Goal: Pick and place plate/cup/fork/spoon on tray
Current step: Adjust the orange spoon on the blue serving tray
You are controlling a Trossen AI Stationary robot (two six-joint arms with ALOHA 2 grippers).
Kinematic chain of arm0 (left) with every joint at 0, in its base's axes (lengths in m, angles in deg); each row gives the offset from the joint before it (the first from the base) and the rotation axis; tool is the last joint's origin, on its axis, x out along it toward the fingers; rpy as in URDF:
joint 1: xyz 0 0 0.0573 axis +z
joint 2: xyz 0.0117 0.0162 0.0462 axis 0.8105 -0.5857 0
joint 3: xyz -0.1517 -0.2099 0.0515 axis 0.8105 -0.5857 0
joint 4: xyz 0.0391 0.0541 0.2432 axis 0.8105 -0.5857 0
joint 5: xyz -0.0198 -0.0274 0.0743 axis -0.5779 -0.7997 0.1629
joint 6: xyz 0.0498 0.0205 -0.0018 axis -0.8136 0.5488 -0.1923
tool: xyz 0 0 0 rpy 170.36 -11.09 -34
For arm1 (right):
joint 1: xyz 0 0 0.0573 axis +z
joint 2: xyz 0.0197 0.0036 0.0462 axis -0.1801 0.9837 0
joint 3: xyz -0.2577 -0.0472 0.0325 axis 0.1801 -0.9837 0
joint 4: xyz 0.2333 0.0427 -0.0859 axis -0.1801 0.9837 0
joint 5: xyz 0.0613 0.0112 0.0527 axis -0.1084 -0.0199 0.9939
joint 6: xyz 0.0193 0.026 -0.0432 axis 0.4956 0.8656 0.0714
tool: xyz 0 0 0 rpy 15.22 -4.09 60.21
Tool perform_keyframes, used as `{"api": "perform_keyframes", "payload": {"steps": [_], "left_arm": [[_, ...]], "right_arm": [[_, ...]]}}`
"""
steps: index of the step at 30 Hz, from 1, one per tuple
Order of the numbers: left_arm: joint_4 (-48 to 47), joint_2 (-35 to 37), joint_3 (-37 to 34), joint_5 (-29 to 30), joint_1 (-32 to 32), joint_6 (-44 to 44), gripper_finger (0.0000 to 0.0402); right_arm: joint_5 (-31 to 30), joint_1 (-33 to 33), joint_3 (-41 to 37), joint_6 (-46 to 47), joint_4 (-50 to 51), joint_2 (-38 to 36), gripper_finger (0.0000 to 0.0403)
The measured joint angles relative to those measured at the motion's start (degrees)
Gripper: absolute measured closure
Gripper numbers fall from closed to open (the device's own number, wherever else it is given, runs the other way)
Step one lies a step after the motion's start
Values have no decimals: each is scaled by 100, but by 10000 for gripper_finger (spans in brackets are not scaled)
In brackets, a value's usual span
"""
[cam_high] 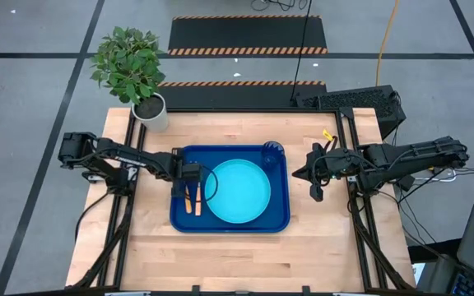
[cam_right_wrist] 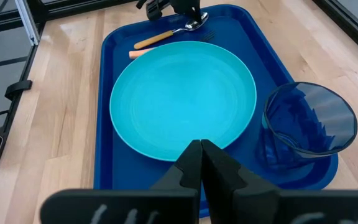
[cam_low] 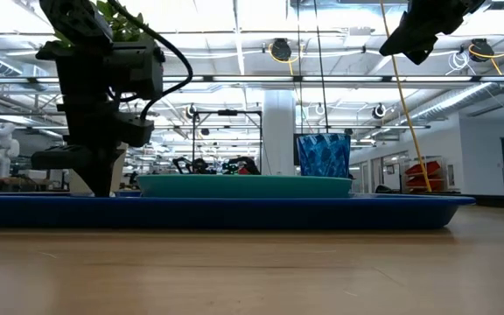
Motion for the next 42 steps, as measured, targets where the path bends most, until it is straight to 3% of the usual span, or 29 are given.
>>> {"api": "perform_keyframes", "payload": {"steps": [26,42], "left_arm": [[425,0,-1,-203,-16,-48,399],[-291,26,283,296,-56,195,399]], "right_arm": [[0,1,0,-2,0,0,403],[0,2,0,-4,1,-2,403]]}}
